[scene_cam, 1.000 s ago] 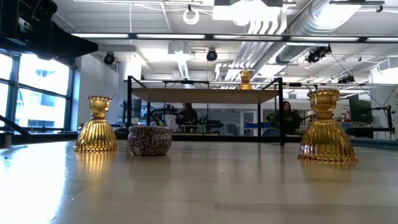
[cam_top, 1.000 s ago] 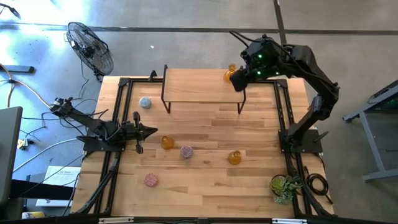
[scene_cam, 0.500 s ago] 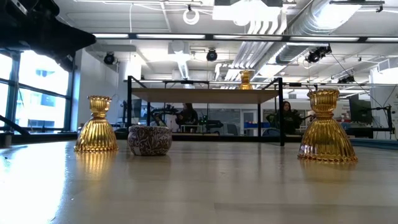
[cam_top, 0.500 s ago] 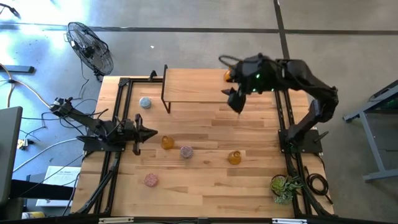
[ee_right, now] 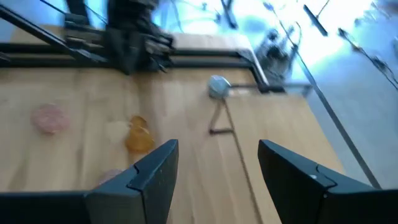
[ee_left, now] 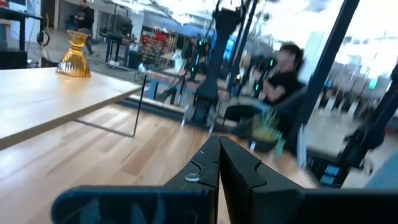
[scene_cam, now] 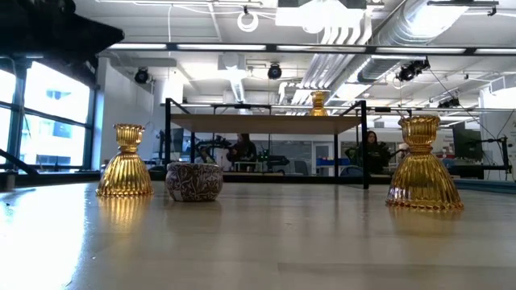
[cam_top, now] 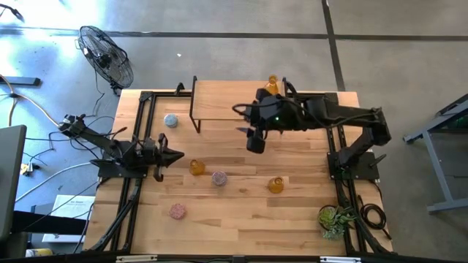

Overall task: Pick & Place candle stick holders
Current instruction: Put the blue patterned candle on the shelf

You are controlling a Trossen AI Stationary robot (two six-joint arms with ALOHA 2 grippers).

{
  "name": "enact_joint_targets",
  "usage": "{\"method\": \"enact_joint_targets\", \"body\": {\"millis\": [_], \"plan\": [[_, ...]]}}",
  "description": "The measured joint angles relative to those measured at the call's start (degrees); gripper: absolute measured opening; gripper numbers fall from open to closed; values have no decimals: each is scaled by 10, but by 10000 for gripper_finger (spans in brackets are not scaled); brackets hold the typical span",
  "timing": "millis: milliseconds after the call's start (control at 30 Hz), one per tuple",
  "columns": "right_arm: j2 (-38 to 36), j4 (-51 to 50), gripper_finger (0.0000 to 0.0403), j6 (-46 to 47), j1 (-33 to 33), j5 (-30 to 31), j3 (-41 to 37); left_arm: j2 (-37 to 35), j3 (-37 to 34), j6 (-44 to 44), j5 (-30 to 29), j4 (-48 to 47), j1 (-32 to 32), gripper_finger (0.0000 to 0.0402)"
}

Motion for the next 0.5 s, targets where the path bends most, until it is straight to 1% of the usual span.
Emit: {"method": "enact_joint_targets", "body": {"millis": [133, 233, 400, 433, 500], "plan": [[0, 0, 217, 6, 17, 1, 0, 0, 8, -11, 12, 6, 0, 25], [0, 0, 217, 7, 31, 1, 0, 0, 8, -17, 11, 6, 0, 55], [0, 0, 217, 8, 54, 1, 0, 0, 8, -12, -3, 6, 0, 132], [0, 0, 217, 8, 58, 1, 0, 0, 8, -6, 1, 2, 0, 148], [0, 0, 217, 8, 64, 4, 0, 0, 8, 24, 37, -1, 0, 178]]}}
